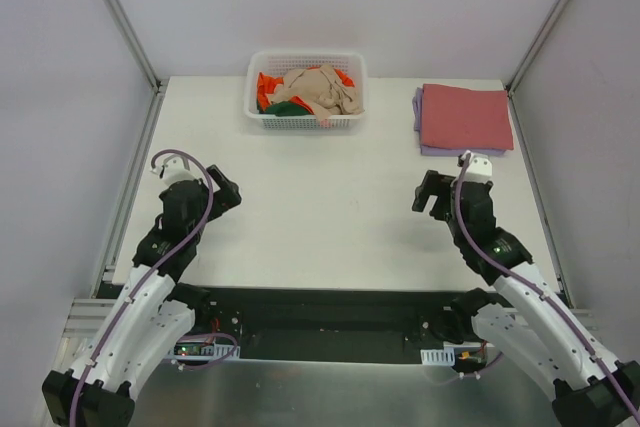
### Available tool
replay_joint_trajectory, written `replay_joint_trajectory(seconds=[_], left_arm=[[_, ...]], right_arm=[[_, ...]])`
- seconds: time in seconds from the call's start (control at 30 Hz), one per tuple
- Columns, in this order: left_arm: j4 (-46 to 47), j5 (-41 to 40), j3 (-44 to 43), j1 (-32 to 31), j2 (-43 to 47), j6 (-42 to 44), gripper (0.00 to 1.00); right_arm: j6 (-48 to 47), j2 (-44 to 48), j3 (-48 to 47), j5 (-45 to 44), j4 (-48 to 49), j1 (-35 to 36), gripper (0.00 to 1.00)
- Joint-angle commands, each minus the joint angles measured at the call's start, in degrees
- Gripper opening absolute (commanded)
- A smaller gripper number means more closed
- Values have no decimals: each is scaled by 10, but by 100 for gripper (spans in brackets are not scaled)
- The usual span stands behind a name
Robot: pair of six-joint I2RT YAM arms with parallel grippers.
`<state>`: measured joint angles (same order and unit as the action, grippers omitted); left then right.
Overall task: Fold and stack the t-shirts
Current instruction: Grab crumpled tshirt from bin with the right arm
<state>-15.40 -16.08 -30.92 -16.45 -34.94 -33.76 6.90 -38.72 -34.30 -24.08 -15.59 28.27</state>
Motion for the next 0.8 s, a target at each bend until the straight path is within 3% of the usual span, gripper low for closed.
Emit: replay_joint_trajectory(seconds=[0.0,0.27,0.47,0.77], left_arm=[[5,-30,-4,-1,-7,-10,99],[39,-13,-11,0,-37,-8,99],[100,-2,13,7,-85,-7,99],[126,23,9,33,-134,5,99]], right_arm=[[-16,-22,-28,31,32,2,96],[-47,-163,-132,82,56,2,96],[-21,-416,-396,165,-72,-35,96],[-86,-763,-788,289,-127,-47,96]])
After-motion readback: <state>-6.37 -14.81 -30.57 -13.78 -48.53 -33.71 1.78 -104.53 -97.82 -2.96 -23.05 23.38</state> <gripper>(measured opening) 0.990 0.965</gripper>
